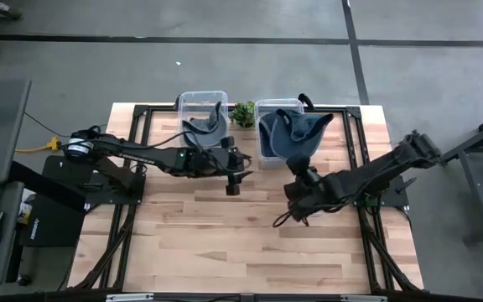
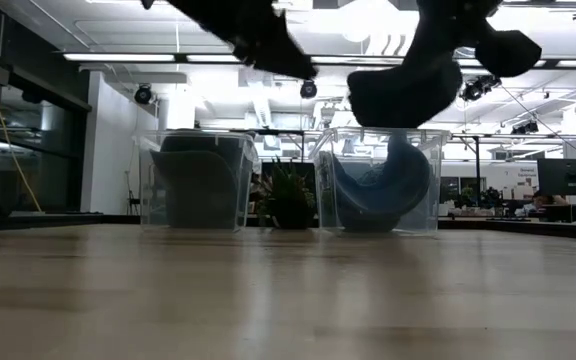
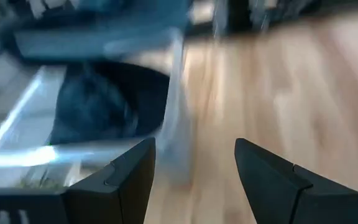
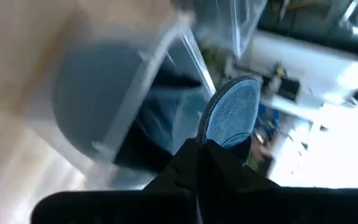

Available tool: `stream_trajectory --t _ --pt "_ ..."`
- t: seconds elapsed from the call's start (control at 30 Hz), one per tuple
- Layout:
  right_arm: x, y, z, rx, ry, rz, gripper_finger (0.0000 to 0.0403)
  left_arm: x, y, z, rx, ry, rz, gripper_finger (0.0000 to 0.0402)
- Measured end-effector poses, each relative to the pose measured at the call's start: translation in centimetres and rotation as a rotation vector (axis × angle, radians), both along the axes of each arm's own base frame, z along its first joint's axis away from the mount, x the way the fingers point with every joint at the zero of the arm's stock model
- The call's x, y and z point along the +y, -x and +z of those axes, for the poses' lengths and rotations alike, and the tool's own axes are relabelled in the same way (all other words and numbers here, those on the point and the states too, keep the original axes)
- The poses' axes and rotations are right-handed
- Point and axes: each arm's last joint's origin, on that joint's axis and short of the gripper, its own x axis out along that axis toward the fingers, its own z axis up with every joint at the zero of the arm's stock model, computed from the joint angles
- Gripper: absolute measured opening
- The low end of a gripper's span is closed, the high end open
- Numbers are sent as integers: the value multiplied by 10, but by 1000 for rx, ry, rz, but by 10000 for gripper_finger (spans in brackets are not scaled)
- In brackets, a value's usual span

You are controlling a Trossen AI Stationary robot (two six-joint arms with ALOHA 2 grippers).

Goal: Pick & Place hat
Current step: Put the blue cap into the right transparent bin

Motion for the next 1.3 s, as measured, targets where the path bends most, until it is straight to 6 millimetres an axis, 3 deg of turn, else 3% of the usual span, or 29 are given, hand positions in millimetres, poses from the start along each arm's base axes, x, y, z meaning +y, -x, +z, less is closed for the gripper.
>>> stream_trajectory --t 0.23,0.5,0.67,0.97,1.3 --pt "-18 24 13 -215 -193 219 5 -2 13 3 -109 65 -134 216" --pt "-51 45 20 -312 -160 293 5 -2 40 -15 -210 114 -192 216" --pt "-69 43 21 -294 -201 339 5 -4 44 -25 -289 150 -241 216" --pt "-93 37 18 -239 -190 343 5 -5 44 -23 -323 190 -286 216" --pt "-105 35 15 -240 -266 378 5 -6 44 -22 -337 218 -309 216"
